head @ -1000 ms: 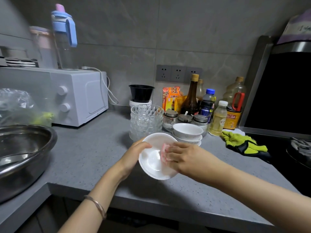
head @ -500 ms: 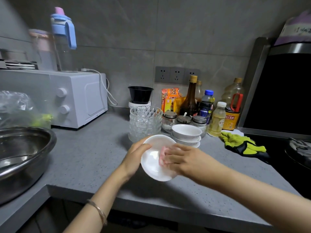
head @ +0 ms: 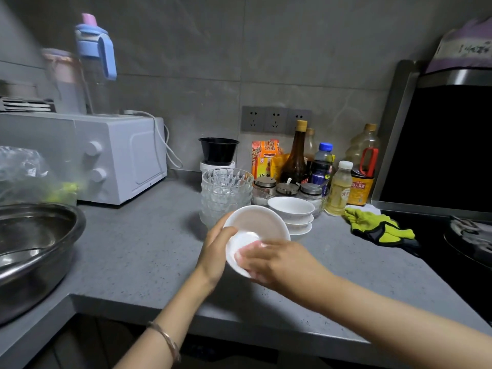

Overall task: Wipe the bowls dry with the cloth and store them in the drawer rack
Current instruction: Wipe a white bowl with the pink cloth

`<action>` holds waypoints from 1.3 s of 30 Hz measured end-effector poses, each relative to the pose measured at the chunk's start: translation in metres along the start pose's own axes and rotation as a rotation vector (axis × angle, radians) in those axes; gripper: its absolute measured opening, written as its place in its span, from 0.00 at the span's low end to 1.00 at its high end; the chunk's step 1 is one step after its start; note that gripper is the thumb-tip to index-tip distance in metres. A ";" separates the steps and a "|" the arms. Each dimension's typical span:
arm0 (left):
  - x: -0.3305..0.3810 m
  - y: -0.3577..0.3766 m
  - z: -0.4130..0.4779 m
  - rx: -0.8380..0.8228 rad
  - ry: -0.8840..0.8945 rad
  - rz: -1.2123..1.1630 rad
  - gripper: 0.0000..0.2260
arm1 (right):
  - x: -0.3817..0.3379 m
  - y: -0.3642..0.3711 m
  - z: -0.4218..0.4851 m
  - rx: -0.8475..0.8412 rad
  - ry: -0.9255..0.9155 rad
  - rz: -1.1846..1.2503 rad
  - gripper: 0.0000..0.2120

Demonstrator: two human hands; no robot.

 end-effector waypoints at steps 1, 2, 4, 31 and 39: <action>0.000 -0.003 0.002 -0.062 -0.040 0.034 0.13 | 0.006 0.001 -0.006 -0.021 -0.116 -0.155 0.13; -0.001 -0.004 0.004 -0.133 -0.089 0.067 0.14 | 0.013 -0.001 -0.011 -0.049 -0.201 -0.261 0.12; -0.002 -0.003 0.005 -0.233 -0.187 0.100 0.16 | 0.024 -0.010 -0.015 -0.066 -0.278 -0.334 0.10; -0.013 0.017 -0.009 -0.028 -0.011 -0.005 0.17 | 0.004 0.000 0.003 0.053 0.394 0.292 0.07; -0.011 0.011 -0.005 -0.261 -0.117 0.106 0.15 | 0.031 0.009 -0.026 -0.224 -0.287 -0.582 0.21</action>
Point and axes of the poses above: each hand's wrist, its own z-axis towards the middle knuckle, its own y-axis out of the palm, x = y × z, the point moved 6 cm from there along z, towards the middle knuckle, and after that the axes turned 6 degrees about -x, right-handed, at the moved point
